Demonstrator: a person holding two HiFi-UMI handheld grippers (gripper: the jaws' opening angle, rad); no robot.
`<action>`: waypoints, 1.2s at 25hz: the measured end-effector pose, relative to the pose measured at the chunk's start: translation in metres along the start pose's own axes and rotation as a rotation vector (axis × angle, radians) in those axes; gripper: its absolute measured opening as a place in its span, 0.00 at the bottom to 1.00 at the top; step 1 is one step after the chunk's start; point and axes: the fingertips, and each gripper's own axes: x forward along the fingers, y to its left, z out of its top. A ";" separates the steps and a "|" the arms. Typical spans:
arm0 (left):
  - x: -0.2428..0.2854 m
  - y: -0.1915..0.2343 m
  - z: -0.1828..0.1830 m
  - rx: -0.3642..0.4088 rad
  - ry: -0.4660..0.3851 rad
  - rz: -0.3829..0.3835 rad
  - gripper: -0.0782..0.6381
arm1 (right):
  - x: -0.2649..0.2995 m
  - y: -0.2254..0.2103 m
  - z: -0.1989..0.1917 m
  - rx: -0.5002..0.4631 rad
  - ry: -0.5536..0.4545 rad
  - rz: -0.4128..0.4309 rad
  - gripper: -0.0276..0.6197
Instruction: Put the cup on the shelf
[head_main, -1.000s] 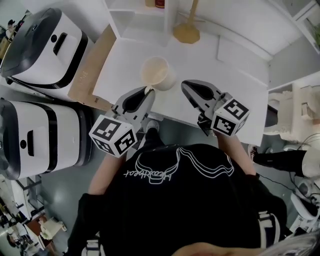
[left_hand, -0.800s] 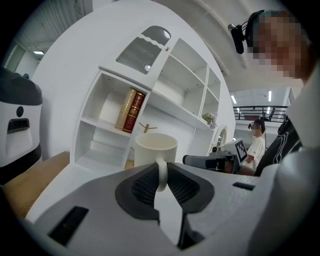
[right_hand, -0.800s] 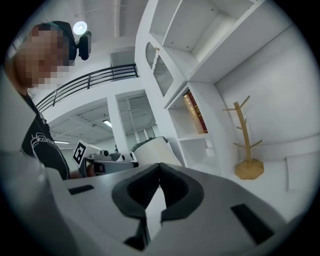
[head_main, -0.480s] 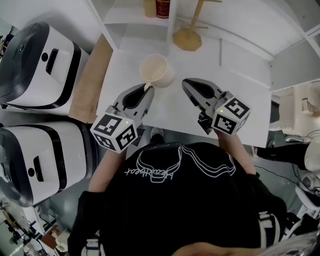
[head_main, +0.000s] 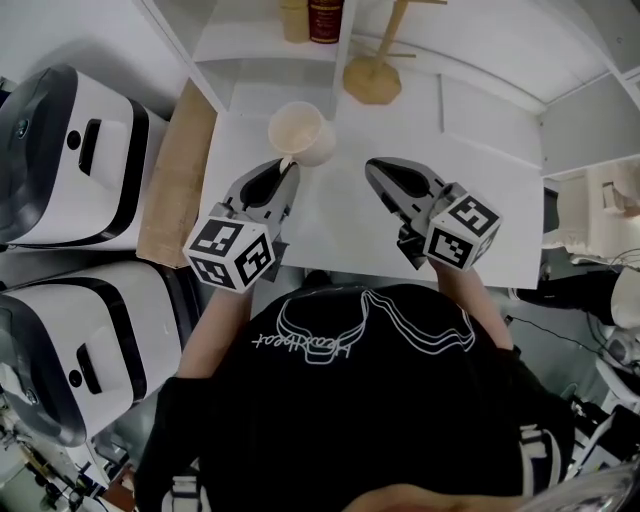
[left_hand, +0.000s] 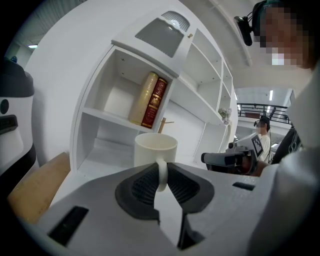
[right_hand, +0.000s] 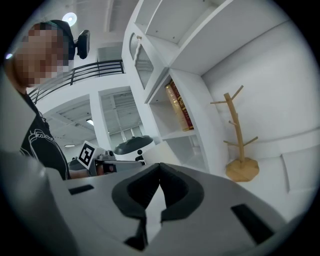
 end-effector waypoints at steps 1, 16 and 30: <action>0.003 0.006 -0.001 -0.002 0.004 0.004 0.18 | 0.002 -0.002 -0.001 0.003 0.002 -0.006 0.05; 0.062 0.087 -0.016 0.017 0.080 0.084 0.18 | 0.023 -0.037 -0.019 0.063 0.023 -0.088 0.05; 0.114 0.133 -0.032 0.076 0.144 0.169 0.18 | 0.026 -0.060 -0.034 0.109 0.043 -0.136 0.05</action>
